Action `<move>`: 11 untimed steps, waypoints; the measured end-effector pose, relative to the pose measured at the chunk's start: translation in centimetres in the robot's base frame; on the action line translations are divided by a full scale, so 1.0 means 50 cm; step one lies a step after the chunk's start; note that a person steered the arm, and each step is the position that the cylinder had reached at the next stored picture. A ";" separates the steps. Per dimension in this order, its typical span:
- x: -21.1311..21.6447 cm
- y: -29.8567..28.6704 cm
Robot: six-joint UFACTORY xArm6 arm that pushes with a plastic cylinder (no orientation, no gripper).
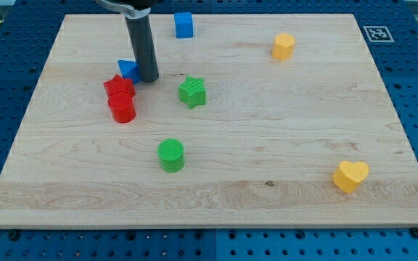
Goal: Move the arm to the top of the blue triangle
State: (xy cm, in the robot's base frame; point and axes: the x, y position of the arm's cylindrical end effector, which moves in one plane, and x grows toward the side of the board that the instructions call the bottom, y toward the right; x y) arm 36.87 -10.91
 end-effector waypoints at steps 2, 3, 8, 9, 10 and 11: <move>0.000 0.016; 0.000 0.016; -0.048 0.173; -0.048 0.173; -0.044 0.173; -0.029 0.173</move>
State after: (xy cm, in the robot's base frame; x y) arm 35.44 -2.25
